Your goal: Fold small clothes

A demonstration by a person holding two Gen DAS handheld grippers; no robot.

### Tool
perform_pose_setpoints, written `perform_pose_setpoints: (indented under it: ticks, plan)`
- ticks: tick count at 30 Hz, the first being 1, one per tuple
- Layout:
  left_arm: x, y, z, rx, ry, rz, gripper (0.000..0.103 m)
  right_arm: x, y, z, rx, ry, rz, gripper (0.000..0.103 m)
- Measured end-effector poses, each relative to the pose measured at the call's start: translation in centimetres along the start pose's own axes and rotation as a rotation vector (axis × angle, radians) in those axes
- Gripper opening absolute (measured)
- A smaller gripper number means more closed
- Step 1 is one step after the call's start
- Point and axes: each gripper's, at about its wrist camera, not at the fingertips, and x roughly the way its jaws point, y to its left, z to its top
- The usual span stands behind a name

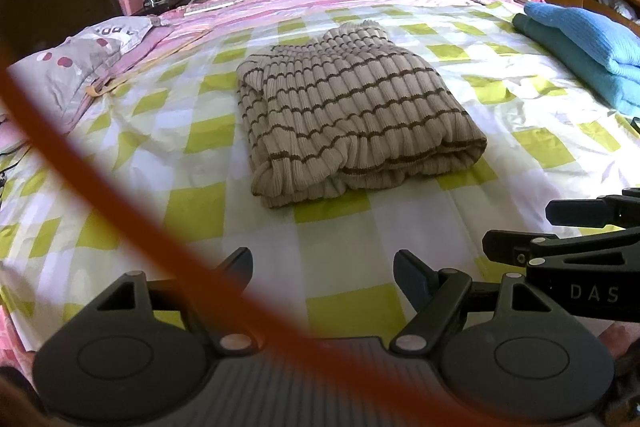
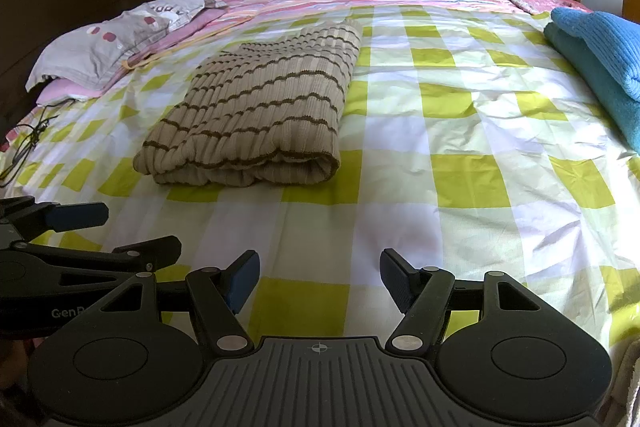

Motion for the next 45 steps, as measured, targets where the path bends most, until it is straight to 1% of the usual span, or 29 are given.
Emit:
perform_pose_setpoints:
  ticks: [15,45]
  plan:
    - [0.31,0.33,-0.06,-0.033,0.029,-0.022,0.082,0.0,0.03,-0.14,0.005,0.002,-0.002,0.067]
    - [0.4,0.48,-0.15,-0.054,0.035,-0.028,0.08,0.07,0.14,-0.22,0.009,0.005,-0.002,0.067]
